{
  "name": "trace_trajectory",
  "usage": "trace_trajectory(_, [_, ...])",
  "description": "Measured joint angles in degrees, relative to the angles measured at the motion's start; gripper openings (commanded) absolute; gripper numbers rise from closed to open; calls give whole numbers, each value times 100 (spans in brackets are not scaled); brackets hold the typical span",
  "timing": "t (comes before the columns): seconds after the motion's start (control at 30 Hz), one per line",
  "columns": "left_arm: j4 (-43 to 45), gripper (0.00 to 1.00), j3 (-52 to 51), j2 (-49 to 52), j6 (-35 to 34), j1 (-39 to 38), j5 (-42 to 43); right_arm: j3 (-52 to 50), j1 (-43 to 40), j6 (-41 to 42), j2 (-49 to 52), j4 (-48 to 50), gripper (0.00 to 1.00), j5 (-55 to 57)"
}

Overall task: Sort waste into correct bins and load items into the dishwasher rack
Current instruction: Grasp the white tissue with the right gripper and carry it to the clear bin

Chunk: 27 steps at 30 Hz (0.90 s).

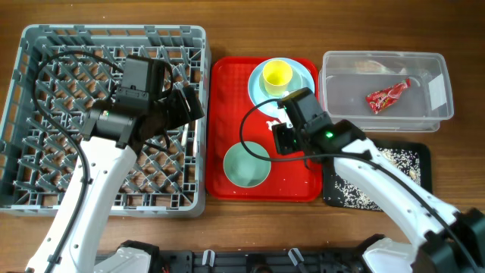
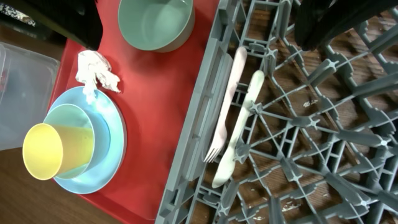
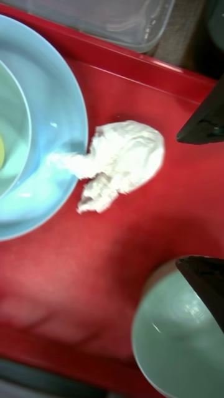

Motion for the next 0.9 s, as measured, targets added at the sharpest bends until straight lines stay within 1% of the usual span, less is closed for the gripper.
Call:
trace_trajectory(0.33, [0, 100, 0, 0, 0, 2, 0, 0, 0, -2, 1034, 514, 64, 562])
trace_trajectory(0.6, [0, 100, 0, 0, 0, 0, 0, 0, 0, -2, 1615, 841, 63, 791])
trace_trajectory(0.63, [2, 100, 0, 0, 0, 2, 0, 0, 0, 0, 1652, 890, 59, 793])
trace_trajectory(0.73, [0, 100, 0, 0, 0, 0, 0, 0, 0, 4, 1718, 938, 44, 761])
trace_trajectory(0.77, [0, 100, 0, 0, 0, 0, 0, 0, 0, -33, 1718, 942, 30, 756])
trace_trajectory(0.83, [0, 100, 0, 0, 0, 0, 0, 0, 0, -72, 1718, 951, 16, 737])
trace_trajectory(0.87, [0, 100, 0, 0, 0, 0, 0, 0, 0, -59, 1718, 942, 10, 732])
trace_trajectory(0.9, [0, 100, 0, 0, 0, 2, 0, 4, 0, -72, 1716, 909, 8, 719])
